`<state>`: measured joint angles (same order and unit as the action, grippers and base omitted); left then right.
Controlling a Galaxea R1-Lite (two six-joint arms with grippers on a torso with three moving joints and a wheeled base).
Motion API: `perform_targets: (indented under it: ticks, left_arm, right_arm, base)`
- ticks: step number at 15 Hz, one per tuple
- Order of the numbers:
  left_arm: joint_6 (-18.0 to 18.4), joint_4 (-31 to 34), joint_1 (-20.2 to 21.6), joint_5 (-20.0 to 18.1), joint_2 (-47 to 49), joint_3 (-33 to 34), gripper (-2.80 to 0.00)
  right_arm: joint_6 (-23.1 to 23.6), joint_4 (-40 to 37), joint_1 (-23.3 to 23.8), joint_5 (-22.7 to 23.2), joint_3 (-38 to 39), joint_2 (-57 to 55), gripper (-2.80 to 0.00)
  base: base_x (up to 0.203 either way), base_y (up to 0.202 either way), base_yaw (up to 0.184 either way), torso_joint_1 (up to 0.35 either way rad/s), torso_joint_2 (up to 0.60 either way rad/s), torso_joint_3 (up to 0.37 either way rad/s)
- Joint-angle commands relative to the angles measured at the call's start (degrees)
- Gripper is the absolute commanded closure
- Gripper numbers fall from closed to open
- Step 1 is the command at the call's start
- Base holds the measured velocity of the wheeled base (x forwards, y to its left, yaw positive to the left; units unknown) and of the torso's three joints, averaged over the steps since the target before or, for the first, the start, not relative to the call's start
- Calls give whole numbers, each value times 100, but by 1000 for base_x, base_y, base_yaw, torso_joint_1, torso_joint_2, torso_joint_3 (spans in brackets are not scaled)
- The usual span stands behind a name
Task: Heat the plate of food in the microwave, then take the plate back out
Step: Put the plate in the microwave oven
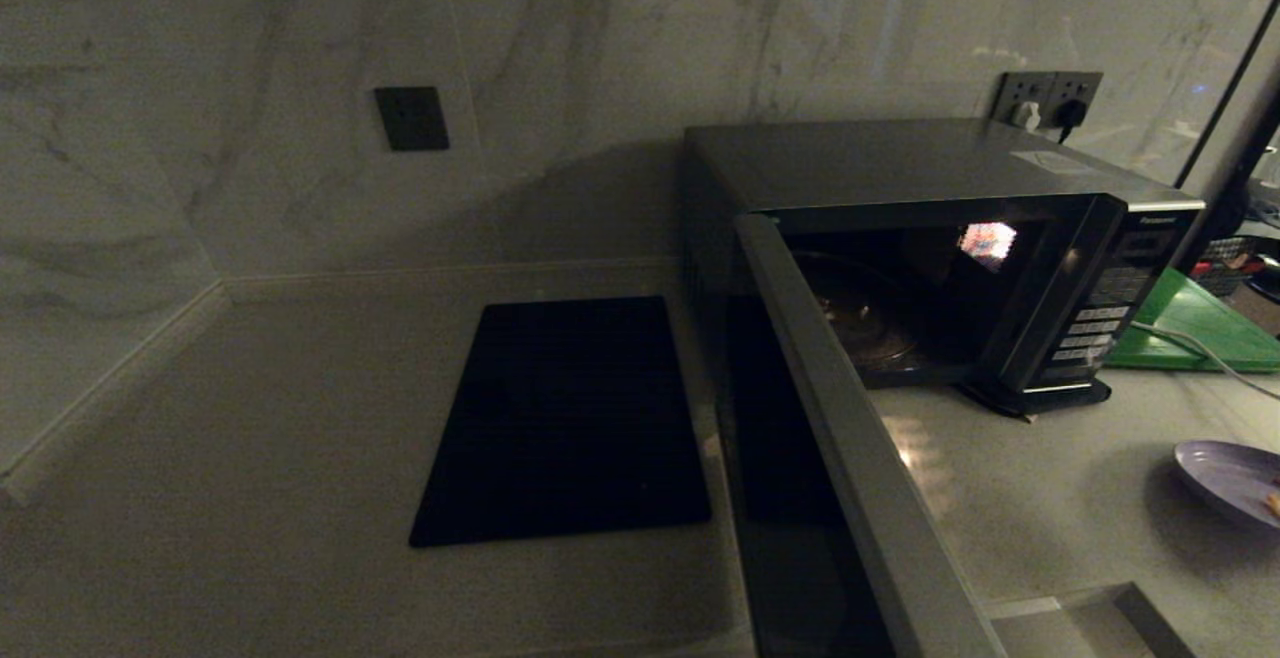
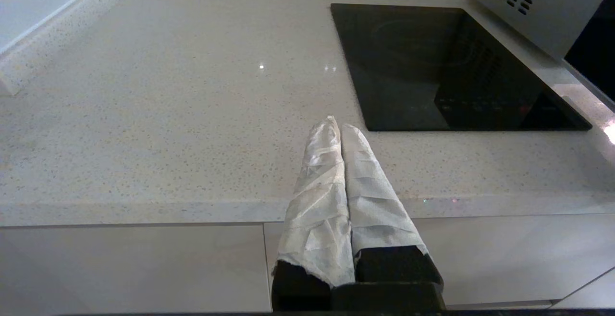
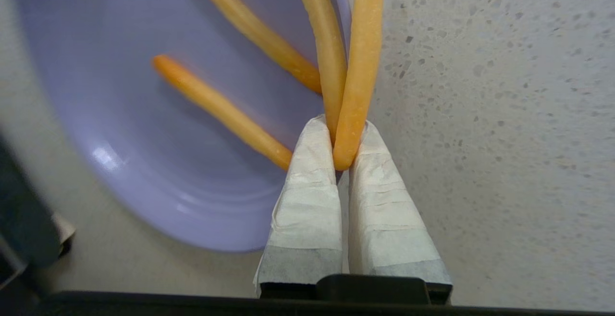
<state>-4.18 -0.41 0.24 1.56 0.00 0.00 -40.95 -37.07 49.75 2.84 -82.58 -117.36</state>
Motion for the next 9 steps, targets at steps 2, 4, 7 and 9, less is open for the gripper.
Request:
perform_targets:
  ticks: [2, 4, 7, 9]
  left_arm:
    - [-4, -2, 2, 2, 9, 0, 0]
    - [-4, -2, 2, 2, 9, 0, 0]
    - [-4, -2, 2, 2, 9, 0, 0]
    - [-4, -2, 2, 2, 9, 0, 0]
  right_arm:
    - [160, -19, -3, 111, 14, 382, 0]
    - [174, -27, -48, 120, 38, 525, 0]
    - [232, -36, -182, 120, 108, 730, 0]
    - [305, -37, -325, 129, 196, 856, 0]
  base:
    - [0, 0, 0, 0, 0, 0]
    - [0, 0, 0, 0, 0, 0]
    - [0, 0, 0, 0, 0, 0]
    - [0, 0, 0, 0, 0, 0]
